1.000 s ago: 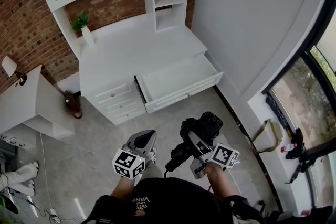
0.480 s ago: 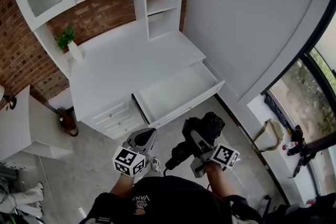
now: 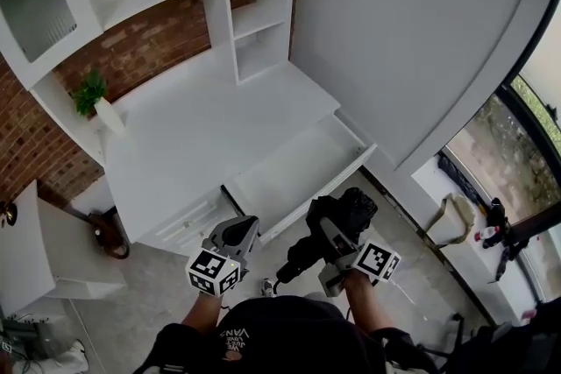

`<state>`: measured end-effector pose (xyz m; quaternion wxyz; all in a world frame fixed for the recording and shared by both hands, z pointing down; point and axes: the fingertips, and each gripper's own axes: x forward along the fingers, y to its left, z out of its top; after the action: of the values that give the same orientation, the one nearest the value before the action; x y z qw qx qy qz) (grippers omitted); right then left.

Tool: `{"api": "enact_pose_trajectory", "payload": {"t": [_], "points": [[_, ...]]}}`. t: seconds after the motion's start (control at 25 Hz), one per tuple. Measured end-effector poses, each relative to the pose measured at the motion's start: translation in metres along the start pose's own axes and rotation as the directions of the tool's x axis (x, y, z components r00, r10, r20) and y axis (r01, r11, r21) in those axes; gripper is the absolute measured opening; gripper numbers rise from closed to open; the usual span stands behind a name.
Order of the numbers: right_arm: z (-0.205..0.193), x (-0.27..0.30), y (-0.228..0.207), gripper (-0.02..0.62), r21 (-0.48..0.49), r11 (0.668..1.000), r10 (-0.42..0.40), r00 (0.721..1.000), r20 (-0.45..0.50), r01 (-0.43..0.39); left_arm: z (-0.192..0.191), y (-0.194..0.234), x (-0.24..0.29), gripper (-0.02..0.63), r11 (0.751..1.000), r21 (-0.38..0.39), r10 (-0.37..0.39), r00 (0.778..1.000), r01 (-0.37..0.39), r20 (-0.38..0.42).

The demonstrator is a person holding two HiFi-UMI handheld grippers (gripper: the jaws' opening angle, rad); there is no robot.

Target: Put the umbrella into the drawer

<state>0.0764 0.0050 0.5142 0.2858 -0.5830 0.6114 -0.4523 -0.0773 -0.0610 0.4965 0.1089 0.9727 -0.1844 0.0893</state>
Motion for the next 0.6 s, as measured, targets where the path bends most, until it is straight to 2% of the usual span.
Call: {"api": "enact_pose_trajectory", "payload": {"t": [0.36, 0.6], "points": [[0.005, 0.035, -0.010, 0.255, 0.012, 0.999, -0.036, 0.999, 0.018, 0.036, -0.006, 0.034, 0.019, 0.006, 0.999, -0.017, -0.029, 0.999, 0.029, -0.019], [0.019, 0.057, -0.023, 0.255, 0.012, 0.999, -0.049, 0.999, -0.002, 0.049, -0.005, 0.048, 0.033, 0.006, 1.000, -0.023, -0.004, 1.000, 0.003, -0.021]]}}
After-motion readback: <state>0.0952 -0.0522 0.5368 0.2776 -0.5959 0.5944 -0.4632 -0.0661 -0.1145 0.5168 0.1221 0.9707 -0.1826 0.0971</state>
